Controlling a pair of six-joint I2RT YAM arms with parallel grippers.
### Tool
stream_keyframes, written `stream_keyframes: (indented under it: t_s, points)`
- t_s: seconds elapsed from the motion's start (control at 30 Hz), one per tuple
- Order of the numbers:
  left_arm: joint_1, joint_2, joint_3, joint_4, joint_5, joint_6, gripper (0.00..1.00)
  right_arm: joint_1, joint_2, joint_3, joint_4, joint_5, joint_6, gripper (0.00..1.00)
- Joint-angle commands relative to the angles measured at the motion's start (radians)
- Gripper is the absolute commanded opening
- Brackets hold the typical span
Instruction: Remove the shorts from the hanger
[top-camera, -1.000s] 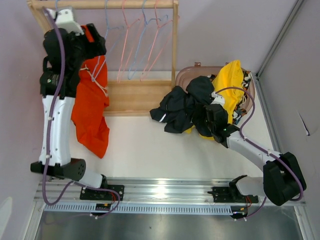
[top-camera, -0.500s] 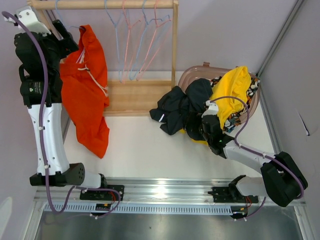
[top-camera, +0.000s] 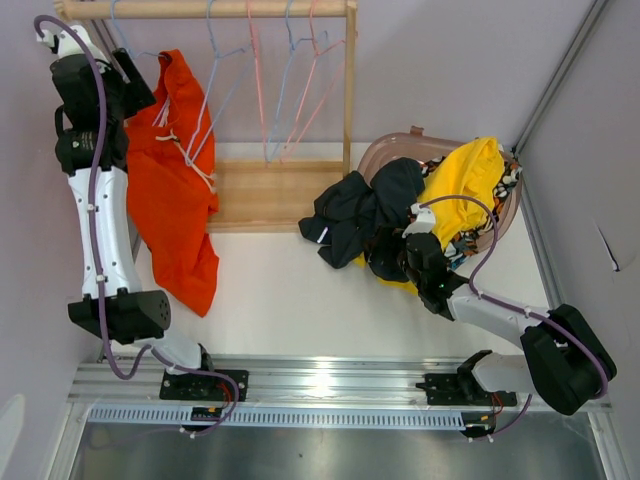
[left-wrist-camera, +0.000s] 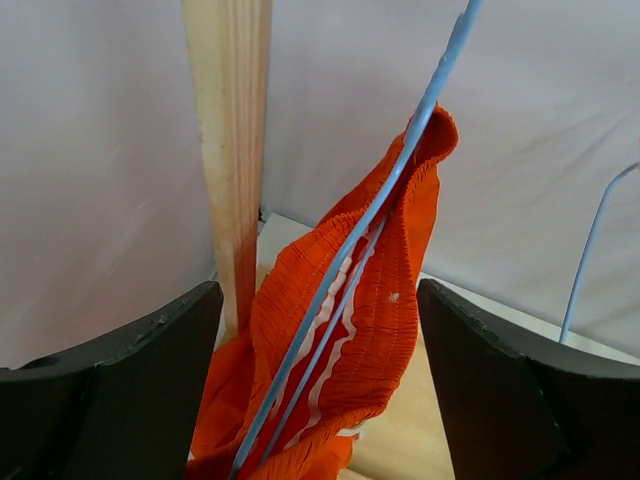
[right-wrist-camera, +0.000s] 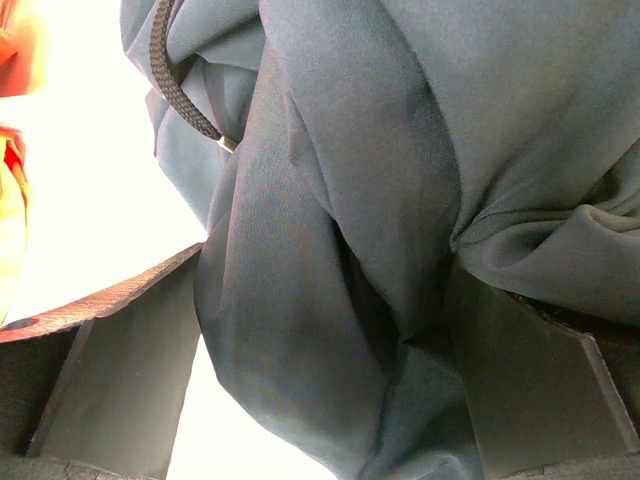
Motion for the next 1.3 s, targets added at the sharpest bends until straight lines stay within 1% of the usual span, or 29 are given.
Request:
stream_keyframes:
  t_s: [0.0, 0.03, 0.13, 0.17, 0.23, 0.27, 0.3, 0.33, 0.4, 0.43, 0.47, 0.5, 0.53, 0.6, 0.63, 0.7, 0.77, 0.83, 0.87, 0.9, 0.93, 0.97, 1.0, 1.03, 1.07, 1.13, 1.17, 1.23, 1.27]
  points:
    - [0.007, 0.005, 0.043, 0.02, 0.046, -0.024, 0.83, 0.018, 0.027, -0.037, -0.094, -0.082, 0.025, 0.99]
    - [0.007, 0.01, 0.041, 0.02, 0.061, -0.027, 0.81, 0.018, 0.024, -0.032, -0.097, -0.082, 0.024, 0.99]
    - [0.007, 0.027, 0.043, 0.017, 0.075, -0.03, 0.7, 0.03, -0.009, -0.015, -0.136, -0.079, 0.017, 0.99]
    - [0.007, 0.033, 0.041, 0.017, 0.078, -0.03, 0.62, 0.041, -0.028, 0.011, -0.188, -0.051, 0.014, 0.99]
    - [0.009, 0.039, 0.041, 0.018, 0.083, -0.035, 0.52, 0.059, -0.103, 0.049, -0.259, -0.008, 0.001, 1.0]
    - [0.009, 0.042, 0.041, 0.02, 0.09, -0.036, 0.4, 0.073, -0.131, 0.103, -0.34, 0.039, -0.006, 1.0]
    - [0.007, 0.044, 0.041, 0.02, 0.093, -0.039, 0.35, 0.078, -0.157, 0.133, -0.38, 0.064, -0.009, 0.99]
    - [0.009, 0.047, 0.044, 0.018, 0.097, -0.041, 0.25, 0.079, -0.207, 0.167, -0.475, 0.085, -0.021, 0.99]
    - [0.007, 0.048, 0.04, 0.017, 0.104, -0.043, 0.19, 0.082, -0.252, 0.268, -0.549, 0.145, -0.035, 0.99]
    - [0.007, 0.048, 0.041, 0.017, 0.106, -0.044, 0.13, 0.081, -0.288, 0.302, -0.581, 0.162, -0.056, 0.99]
    - [0.009, 0.048, 0.04, 0.015, 0.106, -0.044, 0.04, 0.081, -0.302, 0.336, -0.641, 0.179, -0.065, 0.99]
    - [0.007, 0.047, 0.037, 0.014, 0.106, -0.046, 0.0, 0.081, -0.316, 0.409, -0.67, 0.226, -0.078, 0.99]
    - [0.009, 0.042, 0.03, 0.017, 0.107, -0.047, 0.0, 0.081, -0.327, 0.448, -0.736, 0.259, -0.093, 0.99]
    - [0.01, 0.034, 0.017, 0.026, 0.119, -0.049, 0.0, 0.081, -0.32, 0.528, -0.797, 0.32, -0.119, 0.99]
    - [0.009, 0.03, 0.006, 0.031, 0.12, -0.053, 0.0, 0.079, -0.306, 0.602, -0.827, 0.387, -0.134, 0.99]
    - [0.009, 0.021, 0.001, 0.037, 0.149, -0.061, 0.0, 0.066, -0.24, 0.65, -0.87, 0.415, -0.191, 0.99]
    - [0.009, 0.019, -0.002, 0.037, 0.169, -0.07, 0.0, -0.028, -0.153, 0.684, -0.897, 0.302, -0.182, 0.99]
    - [0.007, 0.01, -0.002, 0.032, 0.184, -0.073, 0.0, -0.12, -0.091, 0.723, -0.96, 0.193, -0.118, 1.0]
    - [0.007, 0.004, -0.008, 0.031, 0.187, -0.073, 0.0, -0.119, -0.074, 0.743, -0.988, 0.161, -0.09, 0.99]
    - [0.007, -0.004, -0.013, 0.032, 0.189, -0.072, 0.0, -0.102, -0.083, 0.729, -0.973, 0.158, -0.066, 0.99]
    - [0.007, -0.024, -0.019, 0.038, 0.195, -0.075, 0.0, -0.044, -0.103, 0.705, -0.942, 0.159, -0.059, 1.0]
    - [0.007, -0.036, -0.034, 0.041, 0.199, -0.076, 0.0, -0.016, -0.126, 0.651, -0.871, 0.161, -0.053, 0.99]
    - [0.007, -0.056, -0.036, 0.043, 0.21, -0.081, 0.0, 0.016, -0.164, 0.629, -0.839, 0.155, -0.033, 0.99]
    - [0.005, -0.065, -0.036, 0.043, 0.221, -0.087, 0.0, 0.042, -0.175, 0.616, -0.818, 0.153, -0.024, 0.99]
    - [0.004, -0.078, -0.029, 0.043, 0.233, -0.09, 0.0, 0.096, -0.18, 0.611, -0.799, 0.155, -0.018, 0.99]
    - [-0.008, -0.099, -0.017, 0.038, 0.225, -0.09, 0.0, 0.15, -0.171, 0.626, -0.798, 0.181, -0.007, 0.99]
    - [-0.01, -0.11, 0.021, 0.029, 0.224, -0.089, 0.0, 0.211, -0.165, 0.637, -0.807, 0.199, -0.01, 0.99]
    - [-0.018, -0.102, 0.064, 0.014, 0.236, -0.09, 0.0, 0.274, -0.14, 0.667, -0.808, 0.274, -0.036, 0.99]
    - [-0.019, -0.081, 0.143, -0.003, 0.256, -0.092, 0.0, 0.329, -0.132, 0.677, -0.808, 0.294, -0.044, 1.0]
